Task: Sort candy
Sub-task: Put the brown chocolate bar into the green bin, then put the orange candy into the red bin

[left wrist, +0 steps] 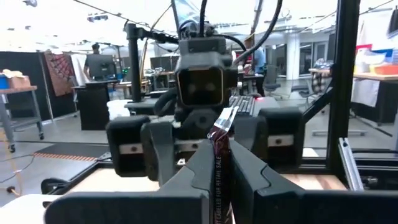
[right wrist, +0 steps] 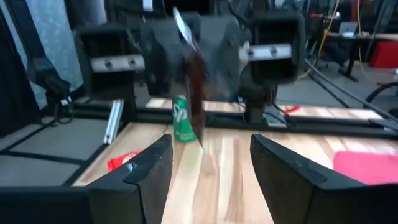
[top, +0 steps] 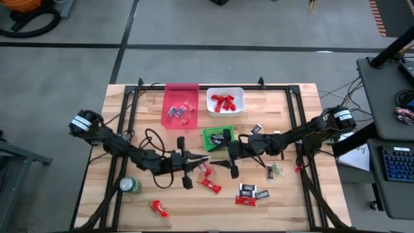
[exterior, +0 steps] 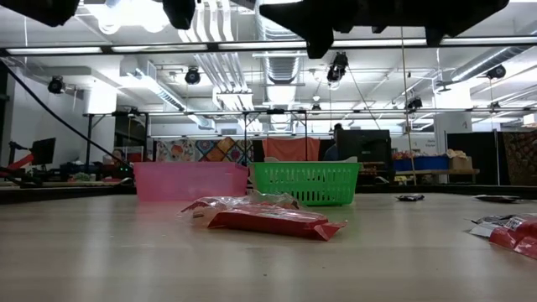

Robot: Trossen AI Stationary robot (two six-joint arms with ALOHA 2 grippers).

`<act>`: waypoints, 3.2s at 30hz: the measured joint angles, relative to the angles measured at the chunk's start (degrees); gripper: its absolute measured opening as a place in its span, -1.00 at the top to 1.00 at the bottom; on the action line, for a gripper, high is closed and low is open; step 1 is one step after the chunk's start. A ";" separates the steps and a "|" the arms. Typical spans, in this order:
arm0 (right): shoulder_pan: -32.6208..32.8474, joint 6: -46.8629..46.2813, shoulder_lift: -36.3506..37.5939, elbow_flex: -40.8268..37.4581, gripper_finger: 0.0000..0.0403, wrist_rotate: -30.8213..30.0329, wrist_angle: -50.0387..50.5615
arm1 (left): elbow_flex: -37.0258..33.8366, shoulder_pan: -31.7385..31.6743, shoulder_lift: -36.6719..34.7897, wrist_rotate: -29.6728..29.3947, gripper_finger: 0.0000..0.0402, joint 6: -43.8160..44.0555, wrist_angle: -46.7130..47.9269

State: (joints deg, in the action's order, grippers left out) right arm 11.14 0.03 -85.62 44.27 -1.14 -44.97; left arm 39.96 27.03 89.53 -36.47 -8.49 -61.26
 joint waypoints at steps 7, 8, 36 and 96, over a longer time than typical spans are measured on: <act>-0.02 1.09 0.00 0.00 -0.03 0.04 -0.55 | 2.31 -1.39 2.40 0.11 0.98 -0.06 -0.69; -0.01 1.08 0.00 0.00 -0.03 0.07 -0.55 | 2.63 -1.62 2.76 0.09 0.98 -0.04 -0.81; -0.51 0.86 0.90 0.00 0.94 -0.39 3.86 | 5.21 -2.80 5.42 -0.58 0.47 2.06 0.43; -5.08 -41.90 11.28 10.05 0.29 0.21 90.40 | 5.11 -2.58 0.61 9.16 0.20 52.84 61.32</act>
State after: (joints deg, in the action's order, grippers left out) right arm 6.06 -41.86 -74.35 54.33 -0.93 45.43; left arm 45.07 24.45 90.13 -27.30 44.35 0.05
